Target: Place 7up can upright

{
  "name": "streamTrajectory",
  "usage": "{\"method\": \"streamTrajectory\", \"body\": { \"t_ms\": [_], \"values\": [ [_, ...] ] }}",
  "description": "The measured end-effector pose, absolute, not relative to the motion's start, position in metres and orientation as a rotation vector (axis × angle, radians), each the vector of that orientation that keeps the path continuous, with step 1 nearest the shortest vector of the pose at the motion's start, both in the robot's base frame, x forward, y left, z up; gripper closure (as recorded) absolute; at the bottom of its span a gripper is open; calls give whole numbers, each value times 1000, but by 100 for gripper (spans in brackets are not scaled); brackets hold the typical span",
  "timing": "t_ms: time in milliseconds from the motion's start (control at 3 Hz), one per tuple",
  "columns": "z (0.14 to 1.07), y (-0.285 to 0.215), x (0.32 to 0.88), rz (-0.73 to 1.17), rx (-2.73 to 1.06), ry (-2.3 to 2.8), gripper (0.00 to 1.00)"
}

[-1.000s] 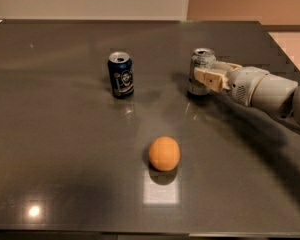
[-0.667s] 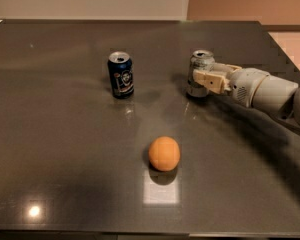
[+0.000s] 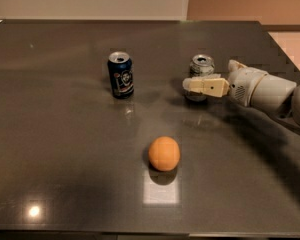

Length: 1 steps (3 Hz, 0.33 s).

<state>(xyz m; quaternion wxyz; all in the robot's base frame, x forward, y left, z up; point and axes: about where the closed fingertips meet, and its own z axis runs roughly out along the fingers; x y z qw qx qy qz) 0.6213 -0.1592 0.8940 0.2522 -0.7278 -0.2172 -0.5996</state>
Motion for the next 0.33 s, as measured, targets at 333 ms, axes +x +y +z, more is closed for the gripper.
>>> {"method": "streamTrajectory", "body": {
  "t_ms": [333],
  "values": [
    [894, -159, 621, -1630, -1979, -591, 0]
  ]
}}
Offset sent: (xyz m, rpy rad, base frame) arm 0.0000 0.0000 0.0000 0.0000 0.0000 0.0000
